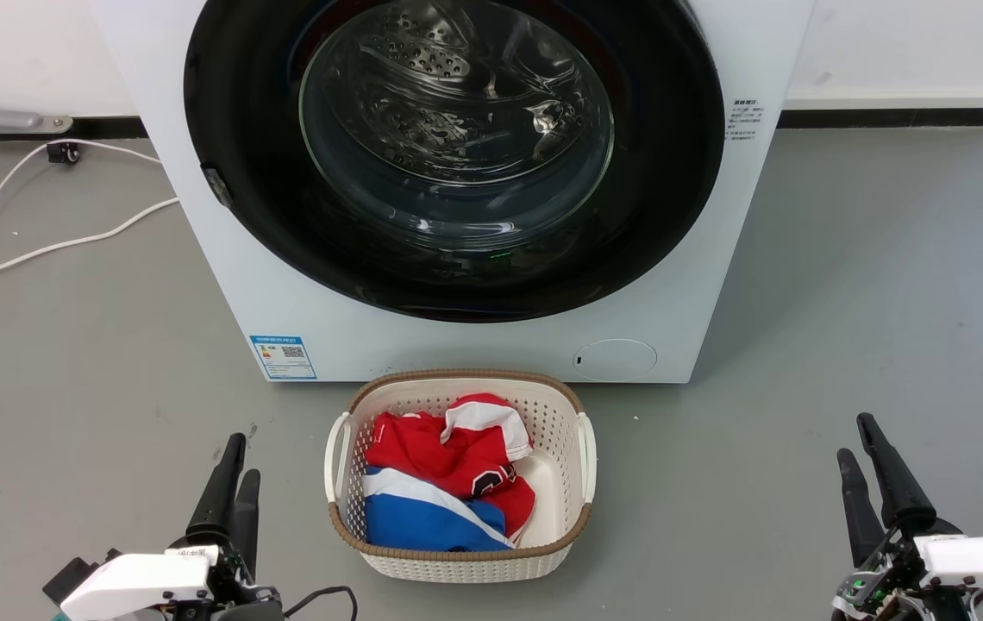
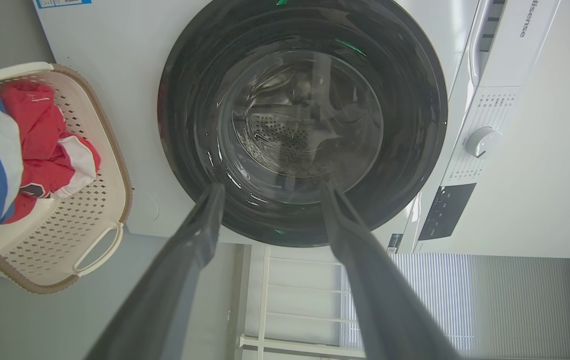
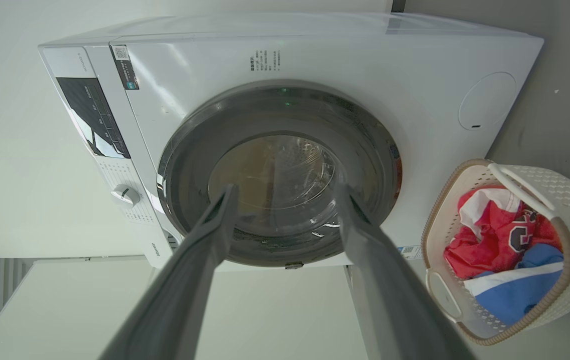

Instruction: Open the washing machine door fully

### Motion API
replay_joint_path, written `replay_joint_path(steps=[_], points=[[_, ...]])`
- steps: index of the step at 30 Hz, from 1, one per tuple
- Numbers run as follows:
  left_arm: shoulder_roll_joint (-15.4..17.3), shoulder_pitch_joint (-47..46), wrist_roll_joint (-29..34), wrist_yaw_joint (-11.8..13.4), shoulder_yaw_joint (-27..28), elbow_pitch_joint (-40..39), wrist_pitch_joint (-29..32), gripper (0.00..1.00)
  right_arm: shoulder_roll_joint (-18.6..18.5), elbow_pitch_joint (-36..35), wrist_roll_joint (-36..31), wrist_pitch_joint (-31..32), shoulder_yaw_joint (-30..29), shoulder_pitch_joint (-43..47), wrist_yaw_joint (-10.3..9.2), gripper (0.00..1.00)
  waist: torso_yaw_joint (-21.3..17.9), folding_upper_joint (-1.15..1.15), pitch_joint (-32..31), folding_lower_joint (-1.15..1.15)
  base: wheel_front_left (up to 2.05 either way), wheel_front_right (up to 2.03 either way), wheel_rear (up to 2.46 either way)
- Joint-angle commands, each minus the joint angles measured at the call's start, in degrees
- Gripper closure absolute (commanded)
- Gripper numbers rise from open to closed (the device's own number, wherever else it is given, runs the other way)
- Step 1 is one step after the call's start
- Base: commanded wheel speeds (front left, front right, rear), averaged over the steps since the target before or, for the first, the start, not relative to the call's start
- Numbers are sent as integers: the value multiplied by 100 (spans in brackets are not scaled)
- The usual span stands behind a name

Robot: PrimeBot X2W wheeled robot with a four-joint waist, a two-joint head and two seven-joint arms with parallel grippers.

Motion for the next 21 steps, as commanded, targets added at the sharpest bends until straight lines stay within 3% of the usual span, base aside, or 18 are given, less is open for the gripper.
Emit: replay_joint_path(steps=[1,15,21], points=[[12,-61,67,0,14,-131,-81,0,-4,-117,-86,-78,22,-91,1,0,-1,0,2,0,0,0,0],[15,4,667,0,252,-272,-424,0,-4,-97,-922,-424,-162,-136,1,0,-6,0,15,0,0,0,0],[16,4,1091,0,463,-387,-590,0,-4,-436,-1886,-591,-163,-138,1,0,-14,0,29,0,0,0,0]])
